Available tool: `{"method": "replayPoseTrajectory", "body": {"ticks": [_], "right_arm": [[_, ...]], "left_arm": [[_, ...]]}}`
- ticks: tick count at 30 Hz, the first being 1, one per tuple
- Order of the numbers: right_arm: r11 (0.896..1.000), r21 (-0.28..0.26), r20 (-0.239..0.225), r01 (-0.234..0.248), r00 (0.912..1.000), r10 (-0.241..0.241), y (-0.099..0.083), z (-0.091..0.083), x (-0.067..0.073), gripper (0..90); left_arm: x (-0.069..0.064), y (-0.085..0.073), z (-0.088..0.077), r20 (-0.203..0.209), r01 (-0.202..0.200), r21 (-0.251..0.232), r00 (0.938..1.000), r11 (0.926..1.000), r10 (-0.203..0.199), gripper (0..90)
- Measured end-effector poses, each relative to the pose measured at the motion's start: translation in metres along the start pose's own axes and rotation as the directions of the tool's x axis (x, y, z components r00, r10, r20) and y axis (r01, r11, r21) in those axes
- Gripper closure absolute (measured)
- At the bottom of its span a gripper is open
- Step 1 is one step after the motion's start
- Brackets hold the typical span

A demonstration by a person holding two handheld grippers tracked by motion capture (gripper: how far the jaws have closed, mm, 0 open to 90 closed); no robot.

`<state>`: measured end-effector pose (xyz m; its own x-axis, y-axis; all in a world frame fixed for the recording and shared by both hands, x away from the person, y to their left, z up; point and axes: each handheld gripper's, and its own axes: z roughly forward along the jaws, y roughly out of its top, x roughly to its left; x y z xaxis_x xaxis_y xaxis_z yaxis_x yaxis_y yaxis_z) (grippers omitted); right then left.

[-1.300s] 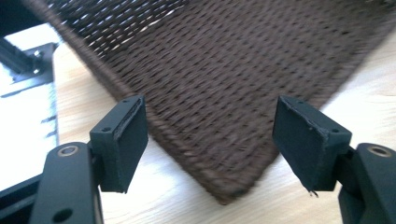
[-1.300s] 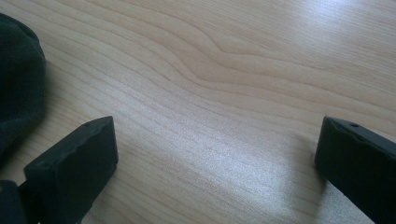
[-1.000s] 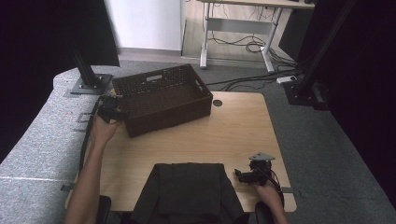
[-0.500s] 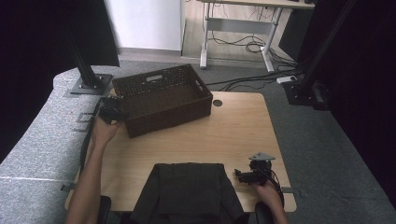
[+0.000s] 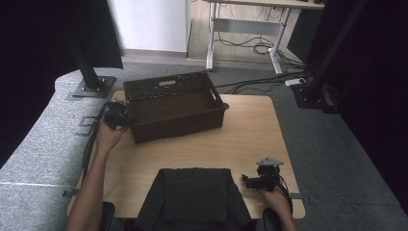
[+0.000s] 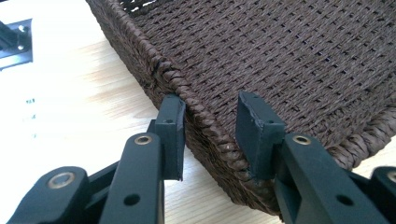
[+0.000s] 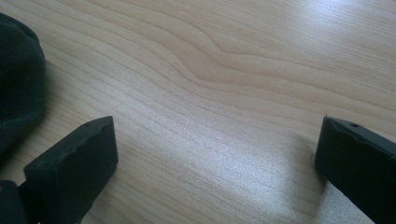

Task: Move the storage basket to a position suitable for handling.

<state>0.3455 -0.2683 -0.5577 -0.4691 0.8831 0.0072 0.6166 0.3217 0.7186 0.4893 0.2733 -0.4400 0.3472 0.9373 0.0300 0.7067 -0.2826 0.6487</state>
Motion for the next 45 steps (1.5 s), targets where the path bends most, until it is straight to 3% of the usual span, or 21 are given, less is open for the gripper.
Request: {"method": "replayPoseTrajectory", "body": {"ticks": [17,30,45], "right_arm": [[1.0,0.0,0.0,0.0,1.0,0.0,0.0,0.0,0.0,0.0],[1.0,0.001,0.0,-0.001,1.0,0.001,0.0,0.0,0.0,0.0],[1.0,0.003,-0.001,-0.002,1.0,0.002,0.0,0.0,0.0,0.0]], "left_arm": [[-0.027,-0.011,-0.007,0.071,-0.054,-0.029,0.9959,0.9982,0.056,63.8],[-0.054,-0.02,-0.015,0.116,-0.138,-0.038,0.9831,0.9896,0.142,64.5],[-0.065,-0.038,-0.028,0.162,-0.161,-0.069,0.972,0.9846,0.17,64.8]]}}
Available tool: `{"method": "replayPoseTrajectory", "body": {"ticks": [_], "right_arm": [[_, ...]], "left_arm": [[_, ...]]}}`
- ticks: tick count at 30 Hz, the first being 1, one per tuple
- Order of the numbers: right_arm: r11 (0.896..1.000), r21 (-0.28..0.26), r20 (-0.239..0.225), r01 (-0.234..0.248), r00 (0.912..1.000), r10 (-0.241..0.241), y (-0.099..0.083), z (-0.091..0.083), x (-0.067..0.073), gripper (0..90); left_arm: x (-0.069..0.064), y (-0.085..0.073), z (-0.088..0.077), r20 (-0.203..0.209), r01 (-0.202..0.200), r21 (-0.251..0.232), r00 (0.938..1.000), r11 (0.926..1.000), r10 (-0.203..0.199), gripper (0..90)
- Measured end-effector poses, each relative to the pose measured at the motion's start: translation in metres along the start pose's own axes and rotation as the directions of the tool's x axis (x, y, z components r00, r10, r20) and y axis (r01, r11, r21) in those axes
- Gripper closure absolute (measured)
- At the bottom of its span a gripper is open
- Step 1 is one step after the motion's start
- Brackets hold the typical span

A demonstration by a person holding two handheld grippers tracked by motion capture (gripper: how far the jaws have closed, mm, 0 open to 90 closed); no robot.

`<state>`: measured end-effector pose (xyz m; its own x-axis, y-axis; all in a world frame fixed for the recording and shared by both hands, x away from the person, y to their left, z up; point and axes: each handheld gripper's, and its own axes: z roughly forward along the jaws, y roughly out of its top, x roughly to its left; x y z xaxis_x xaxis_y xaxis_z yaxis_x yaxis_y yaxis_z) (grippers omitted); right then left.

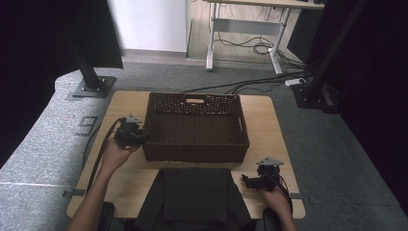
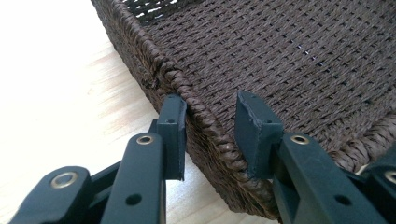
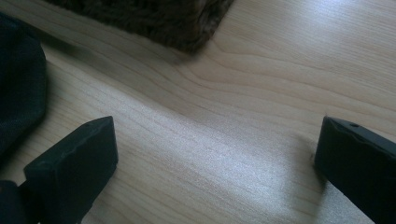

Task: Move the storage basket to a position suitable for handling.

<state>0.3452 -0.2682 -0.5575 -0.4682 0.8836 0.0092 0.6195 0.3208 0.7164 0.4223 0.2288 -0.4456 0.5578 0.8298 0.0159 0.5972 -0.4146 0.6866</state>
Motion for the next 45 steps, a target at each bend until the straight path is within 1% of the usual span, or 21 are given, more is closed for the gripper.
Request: {"method": "replayPoseTrajectory", "body": {"ticks": [5,14,18,20,21,22,23,25,27,28,30,31,32,33,34,36,37,40,42,45], "right_arm": [[1.0,0.0,0.0,0.0,1.0,0.0,0.0,0.0,0.0,0.0],[1.0,0.0,0.0,0.0,1.0,0.0,0.0,0.0,0.0,0.0],[1.0,0.0,0.0,0.0,1.0,0.0,0.0,0.0,0.0,0.0],[1.0,0.0,0.0,0.0,1.0,0.0,0.0,0.0,0.0,0.0],[1.0,0.0,0.0,0.0,1.0,0.0,0.0,0.0,0.0,0.0],[1.0,0.0,0.0,0.0,1.0,0.0,0.0,0.0,0.0,0.0],[1.0,0.0,0.0,0.0,1.0,0.0,0.0,0.0,0.0,0.0],[1.0,0.001,0.0,0.0,1.0,0.0,0.0,0.0,0.0,0.0],[1.0,0.001,0.0,0.0,1.0,0.0,0.0,0.0,0.0,0.0],[1.0,0.001,0.0,0.0,1.0,0.0,0.0,0.0,0.0,0.0],[1.0,0.001,-0.002,0.002,1.0,-0.002,0.0,0.0,0.0,0.0],[1.0,0.001,-0.003,0.003,1.0,-0.003,0.0,0.0,0.0,0.0],[1.0,0.003,-0.005,0.004,1.0,-0.004,0.0,0.0,-0.001,0.0],[1.0,0.006,-0.008,0.006,1.0,-0.006,0.0,-0.001,-0.001,0.0],[1.0,0.008,-0.01,0.007,0.9999,-0.007,0.0,-0.001,-0.001,0.0],[1.0,0.017,-0.014,0.011,0.9998,-0.011,0.001,-0.002,0.0,0.0],[1.0,0.021,-0.017,0.013,0.9998,-0.013,0.001,-0.002,0.0,0.1],[1.0,0.024,-0.029,0.015,0.9995,-0.014,0.001,-0.006,0.0,0.2],[1.0,0.018,-0.038,0.01,0.9992,-0.009,0.003,-0.009,0.001,0.2],[1.0,0.01,-0.05,0.015,0.9987,-0.015,0.007,-0.014,0.005,0.2]], "left_arm": [[-0.003,-0.004,-0.004,0.007,-0.002,-0.005,1.0,1.0,0.002,64.9],[-0.01,-0.01,-0.01,-0.001,-0.009,0.001,1.0,1.0,0.009,64.8],[-0.009,-0.013,-0.011,0.007,-0.003,-0.016,1.0,0.9999,0.004,64.2],[-0.009,-0.014,-0.011,0.014,-0.011,-0.029,0.9998,0.9995,0.011,62.4],[-0.01,-0.015,-0.011,0.009,-0.022,-0.032,0.9997,0.9992,0.023,60.7],[-0.012,-0.015,-0.011,0.01,-0.043,-0.03,0.999,0.9986,0.044,56.2],[-0.015,-0.016,-0.011,0.0,-0.067,-0.026,0.9978,0.9974,0.067,47.7],[-0.018,-0.016,-0.013,-0.042,-0.076,-0.034,0.9963,0.9965,0.075,47.3],[-0.02,-0.017,-0.016,-0.064,-0.076,-0.04,0.9953,0.9963,0.073,42.1],[-0.019,-0.017,-0.019,-0.061,-0.072,-0.049,0.9958,0.9962,0.069,38.5],[-0.018,-0.018,-0.027,-0.032,-0.05,-0.072,0.9984,0.9962,0.048,30.8],[-0.019,-0.019,-0.032,-0.025,-0.046,-0.085,0.9987,0.9954,0.044,29.3],[-0.02,-0.02,-0.035,-0.018,-0.049,-0.092,0.9987,0.9946,0.047,27.7],[-0.022,-0.021,-0.038,-0.012,-0.046,-0.097,0.9989,0.9942,0.046,24.6],[-0.023,-0.023,-0.041,-0.005,-0.041,-0.102,0.9991,0.9939,0.041,23.2],[-0.026,-0.027,-0.044,0.026,-0.034,-0.107,0.999,0.9937,0.037,20.2],[-0.028,-0.029,-0.045,0.038,-0.034,-0.104,0.9985,0.994,0.038,17.4],[-0.036,-0.037,-0.042,0.058,-0.044,-0.092,0.9971,0.9948,0.049,14.5],[-0.041,-0.043,-0.038,0.073,-0.052,-0.079,0.9957,0.9955,0.058,13.8],[-0.049,-0.051,-0.031,0.091,-0.059,-0.066,0.9937,0.9961,0.065,10.0]]}}
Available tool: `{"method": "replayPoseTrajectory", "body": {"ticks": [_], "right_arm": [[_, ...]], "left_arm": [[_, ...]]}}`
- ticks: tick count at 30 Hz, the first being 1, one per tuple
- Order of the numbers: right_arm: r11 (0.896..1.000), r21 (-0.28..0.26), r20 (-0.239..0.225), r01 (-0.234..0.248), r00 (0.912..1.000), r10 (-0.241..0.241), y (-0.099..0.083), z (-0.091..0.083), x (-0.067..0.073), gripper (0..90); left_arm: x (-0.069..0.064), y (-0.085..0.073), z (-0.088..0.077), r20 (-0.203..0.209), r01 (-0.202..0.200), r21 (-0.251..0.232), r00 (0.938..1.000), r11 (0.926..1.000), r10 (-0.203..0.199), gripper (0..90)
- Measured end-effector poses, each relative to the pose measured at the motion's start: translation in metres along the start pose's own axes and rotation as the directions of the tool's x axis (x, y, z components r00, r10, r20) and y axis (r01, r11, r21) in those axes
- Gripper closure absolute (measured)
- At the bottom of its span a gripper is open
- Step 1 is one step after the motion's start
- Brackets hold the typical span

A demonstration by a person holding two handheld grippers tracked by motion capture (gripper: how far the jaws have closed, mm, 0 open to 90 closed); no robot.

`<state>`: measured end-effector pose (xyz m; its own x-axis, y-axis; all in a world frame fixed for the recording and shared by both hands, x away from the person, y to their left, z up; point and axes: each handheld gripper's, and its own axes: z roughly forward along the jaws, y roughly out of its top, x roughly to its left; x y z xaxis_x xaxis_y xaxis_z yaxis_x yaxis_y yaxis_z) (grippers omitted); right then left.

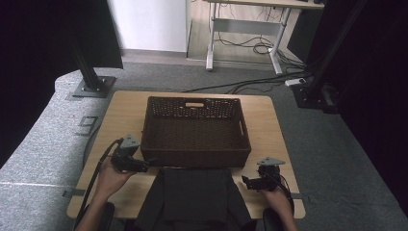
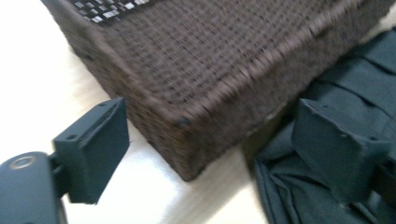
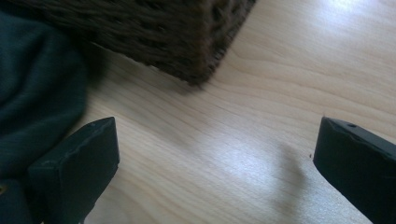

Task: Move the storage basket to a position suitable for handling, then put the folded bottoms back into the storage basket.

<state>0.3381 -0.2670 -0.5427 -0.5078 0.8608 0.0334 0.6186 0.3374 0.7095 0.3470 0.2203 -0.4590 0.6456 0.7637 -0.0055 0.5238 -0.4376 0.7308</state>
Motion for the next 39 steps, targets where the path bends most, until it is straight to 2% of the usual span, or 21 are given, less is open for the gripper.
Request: {"method": "replayPoseTrajectory", "body": {"ticks": [2,6,7,9,10,13,16,17,19,28,29,32,37,39], "right_arm": [[1.0,-0.005,-0.015,0.005,0.9999,-0.005,0.002,-0.004,0.004,0.2],[1.0,-0.001,-0.031,0.019,0.9993,-0.019,0.005,-0.007,0.012,0.2],[1.0,-0.001,-0.038,0.021,0.999,-0.021,0.006,-0.008,0.014,0.2],[1.0,0.0,-0.051,0.025,0.9984,-0.025,0.006,-0.009,0.018,0.1],[1.0,0.001,-0.055,0.025,0.9982,-0.025,0.007,-0.01,0.02,0.0],[1.0,-0.003,-0.074,0.027,0.9969,-0.028,0.007,-0.012,0.025,0.0],[1.0,-0.007,-0.089,0.03,0.9955,-0.031,0.009,-0.014,0.03,0.0],[0.999,-0.009,-0.093,0.032,0.9952,-0.032,0.009,-0.014,0.032,0.0],[0.999,-0.013,-0.103,0.034,0.9941,-0.035,0.01,-0.015,0.036,0.0],[0.999,-0.012,-0.154,0.051,0.9866,-0.052,0.014,-0.015,0.053,0.0],[0.999,-0.012,-0.159,0.049,0.9861,-0.05,0.014,-0.015,0.055,0.0],[0.999,-0.011,-0.181,0.041,0.9826,-0.043,0.015,-0.014,0.061,0.0],[0.999,0.009,-0.222,0.044,0.9741,-0.041,0.017,-0.009,0.074,0.0],[0.999,0.025,-0.238,0.044,0.9706,-0.037,0.016,-0.005,0.078,0.0]], "left_arm": [[-0.005,-0.004,0.005,0.01,-0.002,0.001,0.9999,1.0,0.002,8.3],[-0.014,-0.012,0.013,0.004,-0.006,0.001,1.0,1.0,0.006,1.4],[-0.016,-0.014,0.014,-0.008,-0.01,0.001,0.9999,1.0,0.01,0.4],[-0.02,-0.019,0.016,-0.029,-0.019,0.0,0.9994,0.9998,0.019,0.0],[-0.021,-0.02,0.016,-0.02,-0.014,-0.001,0.9997,0.9999,0.014,0.1],[-0.027,-0.026,0.017,-0.053,-0.023,-0.006,0.9983,0.9997,0.023,0.0],[-0.028,-0.029,0.016,-0.051,-0.007,-0.009,0.9987,0.9999,0.006,0.0],[-0.029,-0.031,0.016,-0.046,0.0,-0.01,0.999,1.0,0.0,0.0],[-0.032,-0.034,0.017,-0.007,0.014,-0.004,0.9999,0.9999,-0.014,0.0],[-0.052,-0.043,0.031,0.038,-0.012,0.052,0.9992,0.9986,0.01,0.0],[-0.053,-0.044,0.032,0.039,-0.007,0.052,0.9992,0.9986,0.005,0.0],[-0.056,-0.045,0.033,0.082,0.023,0.048,0.9963,0.9986,-0.027,0.0],[-0.067,-0.051,0.043,0.121,0.02,0.083,0.9922,0.9963,-0.03,0.0],[-0.068,-0.053,0.045,0.12,0.031,0.088,0.9919,0.9956,-0.042,0.0]]}}
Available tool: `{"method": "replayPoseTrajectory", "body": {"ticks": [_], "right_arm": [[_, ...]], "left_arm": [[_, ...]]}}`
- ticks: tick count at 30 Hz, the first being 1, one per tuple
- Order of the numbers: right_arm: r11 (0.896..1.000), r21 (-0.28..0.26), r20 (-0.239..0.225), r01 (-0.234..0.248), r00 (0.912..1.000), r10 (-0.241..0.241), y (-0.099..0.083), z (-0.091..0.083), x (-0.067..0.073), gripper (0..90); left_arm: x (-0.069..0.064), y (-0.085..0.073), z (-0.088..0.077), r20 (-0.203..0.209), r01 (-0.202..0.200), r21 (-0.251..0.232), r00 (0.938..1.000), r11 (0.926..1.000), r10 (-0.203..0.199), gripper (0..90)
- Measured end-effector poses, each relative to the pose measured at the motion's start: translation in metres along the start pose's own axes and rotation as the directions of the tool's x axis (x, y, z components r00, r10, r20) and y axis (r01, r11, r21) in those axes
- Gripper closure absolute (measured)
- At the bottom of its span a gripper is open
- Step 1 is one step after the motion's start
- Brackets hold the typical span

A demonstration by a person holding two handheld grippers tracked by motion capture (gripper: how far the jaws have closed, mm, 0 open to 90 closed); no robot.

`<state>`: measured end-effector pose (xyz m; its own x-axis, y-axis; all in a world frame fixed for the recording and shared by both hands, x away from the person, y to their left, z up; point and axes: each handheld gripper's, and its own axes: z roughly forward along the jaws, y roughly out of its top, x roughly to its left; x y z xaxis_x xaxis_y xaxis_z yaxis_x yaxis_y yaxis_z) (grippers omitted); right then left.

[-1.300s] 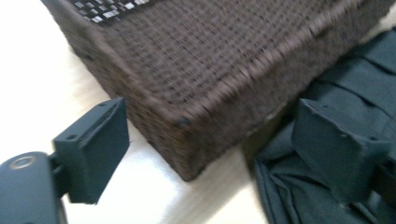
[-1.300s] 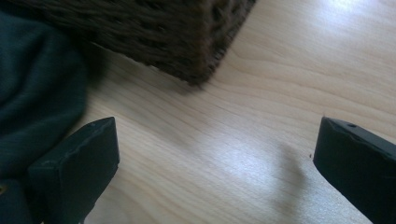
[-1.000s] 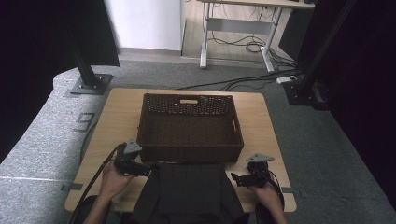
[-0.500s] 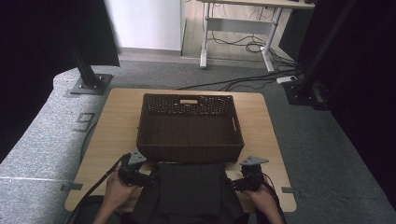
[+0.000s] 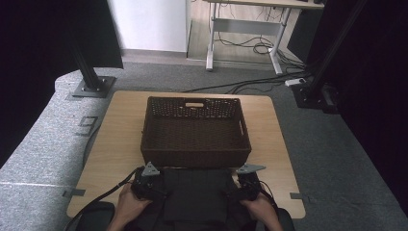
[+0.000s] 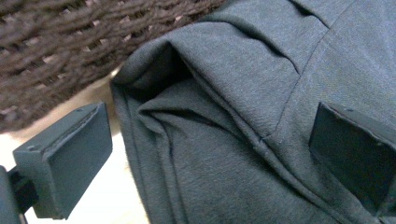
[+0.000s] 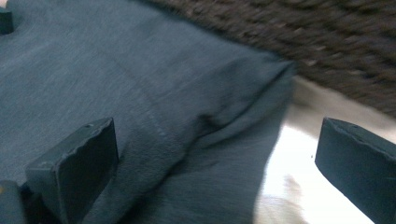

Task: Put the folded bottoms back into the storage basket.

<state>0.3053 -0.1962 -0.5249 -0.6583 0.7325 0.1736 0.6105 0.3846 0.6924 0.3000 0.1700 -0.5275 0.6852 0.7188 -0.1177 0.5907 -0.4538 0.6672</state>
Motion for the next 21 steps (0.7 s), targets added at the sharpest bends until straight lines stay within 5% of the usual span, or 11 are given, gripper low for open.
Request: {"method": "replayPoseTrajectory", "body": {"ticks": [6,10,16,19,21], "right_arm": [[0.998,0.058,-0.005,-0.017,0.9998,0.018,-0.004,0.012,0.006,0.0],[0.994,0.08,-0.014,-0.071,0.9973,0.072,-0.009,0.015,0.001,0.0],[0.995,0.087,-0.001,-0.039,0.9992,0.039,-0.01,0.017,0.008,0.0],[0.992,0.123,-0.01,-0.019,0.9997,0.02,-0.008,0.017,0.017,2.1],[0.99,0.14,-0.038,-0.007,0.9992,0.013,-0.006,0.015,0.02,11.2]], "left_arm": [[0.0,-0.009,0.005,0.007,0.031,0.018,0.9995,0.9994,-0.031,0.0],[0.003,-0.016,0.003,0.03,0.067,0.022,0.9972,0.9975,-0.068,0.0],[-0.001,-0.019,0.004,0.037,0.072,0.004,0.9967,0.9974,-0.072,0.0],[-0.004,-0.019,0.0,0.073,0.076,0.009,0.9944,0.9971,-0.076,11.7],[-0.007,-0.021,-0.002,0.079,0.07,0.009,0.9943,0.9975,-0.071,15.1]]}}
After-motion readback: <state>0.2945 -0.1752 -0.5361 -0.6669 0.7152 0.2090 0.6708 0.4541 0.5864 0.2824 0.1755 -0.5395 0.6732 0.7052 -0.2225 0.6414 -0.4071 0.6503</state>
